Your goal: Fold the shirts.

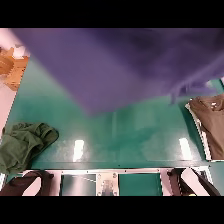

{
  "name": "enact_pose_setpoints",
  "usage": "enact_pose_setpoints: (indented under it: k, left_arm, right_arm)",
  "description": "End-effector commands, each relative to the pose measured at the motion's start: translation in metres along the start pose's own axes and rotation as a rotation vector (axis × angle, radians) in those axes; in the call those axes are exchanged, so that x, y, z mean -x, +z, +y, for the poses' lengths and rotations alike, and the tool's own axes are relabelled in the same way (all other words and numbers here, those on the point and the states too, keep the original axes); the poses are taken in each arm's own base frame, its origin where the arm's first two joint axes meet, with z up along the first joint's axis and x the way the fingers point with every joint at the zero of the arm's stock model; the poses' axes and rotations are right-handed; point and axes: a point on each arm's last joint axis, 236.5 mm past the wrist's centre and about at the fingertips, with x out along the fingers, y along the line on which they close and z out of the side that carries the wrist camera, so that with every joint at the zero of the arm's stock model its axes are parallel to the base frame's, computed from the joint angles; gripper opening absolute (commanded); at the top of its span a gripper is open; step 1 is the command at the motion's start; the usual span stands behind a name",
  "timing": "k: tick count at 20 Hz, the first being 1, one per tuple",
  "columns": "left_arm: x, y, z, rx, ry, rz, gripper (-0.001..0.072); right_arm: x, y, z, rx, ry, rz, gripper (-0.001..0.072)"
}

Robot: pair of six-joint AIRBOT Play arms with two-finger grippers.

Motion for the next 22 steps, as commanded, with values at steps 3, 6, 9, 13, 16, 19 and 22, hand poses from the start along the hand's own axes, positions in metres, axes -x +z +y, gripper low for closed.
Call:
enact_pose_setpoints:
  k: [3,6,9,13,16,19,22]
  left_arm:
    - [-0.039,-0.112,0.069,0.080,0.129,0.284,0.0023]
    - [-0.081,-0.257,0.120,0.219,0.136,0.571,0.0023]
    - [-0.110,-0.409,0.163,0.333,0.128,0.797,0.0023]
    - [-0.137,-0.568,0.193,0.584,0.132,0.899,0.0023]
    - [-0.147,-0.619,0.198,0.686,0.126,0.872,0.0024]
    - [-0.141,-0.625,0.209,0.684,0.147,0.884,0.0343]
    - [-0.112,-0.601,0.225,0.894,0.160,0.943,0.0637]
  right_arm:
    - [-0.016,-0.032,-0.033,-0.075,0.004,0.056,0.0019]
    - [-0.058,-0.140,-0.069,-0.292,0.054,0.257,0.0019]
    - [-0.105,-0.308,-0.121,-0.442,-0.067,0.466,0.0020]
    - [-0.147,-0.480,-0.175,-0.588,-0.220,0.637,0.0020]
    - [-0.164,-0.557,-0.197,-0.734,-0.234,0.729,0.0021]
    - [-0.166,-0.580,-0.208,-0.773,-0.222,0.770,0.0201]
    - [-0.148,-0.549,-0.239,-0.801,-0.206,0.754,0.0375]
